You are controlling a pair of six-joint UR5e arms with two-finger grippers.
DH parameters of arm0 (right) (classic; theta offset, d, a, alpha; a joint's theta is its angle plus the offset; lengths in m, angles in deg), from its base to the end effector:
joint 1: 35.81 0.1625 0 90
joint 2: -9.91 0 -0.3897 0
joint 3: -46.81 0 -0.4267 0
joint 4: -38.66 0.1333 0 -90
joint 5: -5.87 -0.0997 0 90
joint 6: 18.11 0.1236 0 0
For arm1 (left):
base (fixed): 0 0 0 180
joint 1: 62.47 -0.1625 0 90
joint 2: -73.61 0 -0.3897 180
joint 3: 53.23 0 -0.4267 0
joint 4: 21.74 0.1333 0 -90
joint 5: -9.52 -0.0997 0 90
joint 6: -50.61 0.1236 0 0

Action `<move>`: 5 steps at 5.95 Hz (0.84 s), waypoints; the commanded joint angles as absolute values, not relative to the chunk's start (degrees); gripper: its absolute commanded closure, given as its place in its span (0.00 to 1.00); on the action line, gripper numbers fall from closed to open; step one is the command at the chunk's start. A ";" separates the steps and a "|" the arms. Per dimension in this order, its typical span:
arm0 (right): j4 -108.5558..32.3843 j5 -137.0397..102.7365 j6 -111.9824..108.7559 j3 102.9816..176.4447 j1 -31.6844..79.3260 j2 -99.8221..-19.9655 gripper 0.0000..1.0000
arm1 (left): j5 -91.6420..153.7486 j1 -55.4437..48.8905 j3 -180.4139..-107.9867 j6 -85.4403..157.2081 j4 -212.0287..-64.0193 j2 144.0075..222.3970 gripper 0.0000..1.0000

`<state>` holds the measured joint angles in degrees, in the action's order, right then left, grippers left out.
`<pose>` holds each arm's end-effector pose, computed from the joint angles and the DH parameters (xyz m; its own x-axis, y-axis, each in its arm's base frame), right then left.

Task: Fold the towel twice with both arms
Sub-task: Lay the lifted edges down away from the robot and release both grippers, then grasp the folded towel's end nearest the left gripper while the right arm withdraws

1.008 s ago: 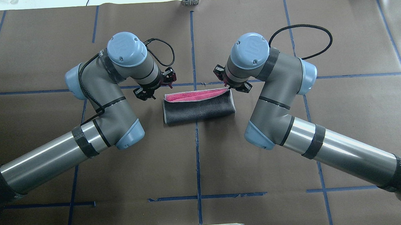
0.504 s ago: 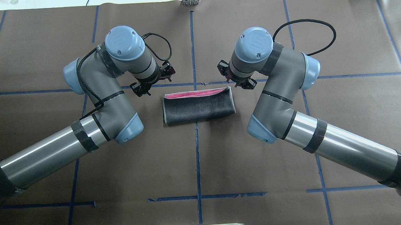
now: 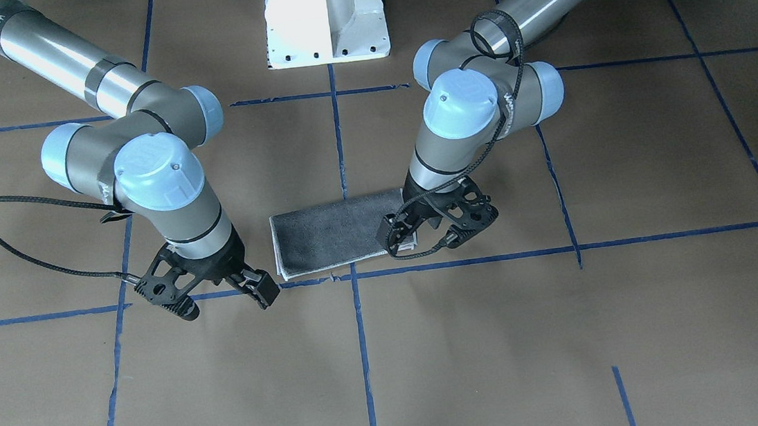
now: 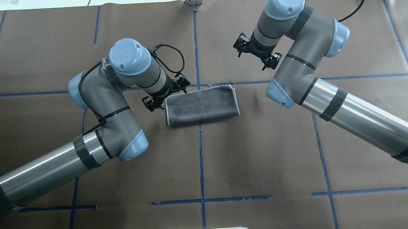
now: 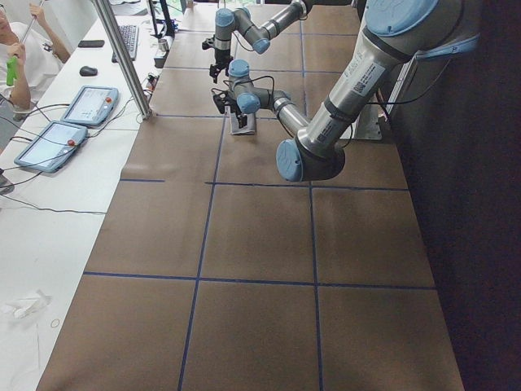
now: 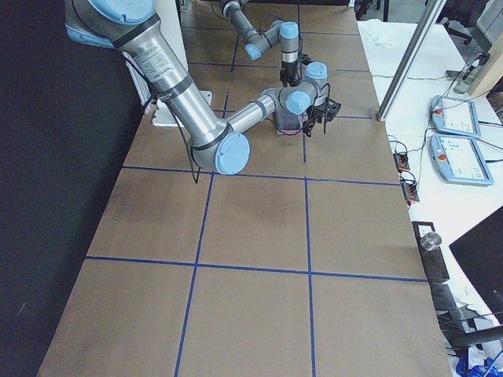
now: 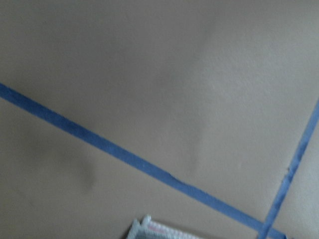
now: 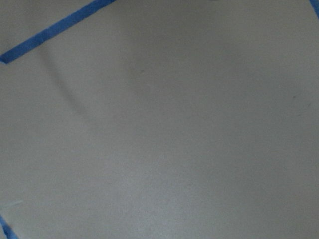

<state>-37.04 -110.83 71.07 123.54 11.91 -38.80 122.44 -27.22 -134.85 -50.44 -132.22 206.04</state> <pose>-0.4685 -0.6308 0.2694 0.5039 0.5352 0.6780 -0.4503 0.8326 -0.3226 0.5772 -0.5122 0.1961 0.4129 -0.5079 -0.7560 0.3583 0.8537 -0.3779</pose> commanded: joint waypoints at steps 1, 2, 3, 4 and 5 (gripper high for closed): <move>-37.28 -114.80 66.98 123.80 15.59 -39.65 0.00 | 122.55 -29.41 -137.52 -56.42 -129.34 204.31 0.12; -37.36 -115.93 65.22 123.80 16.65 -40.09 0.00 | 122.37 -30.64 -137.43 -57.92 -128.10 204.30 0.17; -37.19 -117.25 65.12 123.89 17.44 -40.79 0.00 | 122.28 -31.26 -137.34 -58.02 -128.09 204.13 0.20; -37.19 -117.53 65.12 123.97 17.62 -40.80 0.00 | 121.59 -31.71 -137.26 -58.28 -128.09 204.04 0.26; -37.10 -117.53 65.12 123.97 17.63 -40.80 0.00 | 120.28 -32.58 -136.99 -58.37 -128.01 204.04 0.36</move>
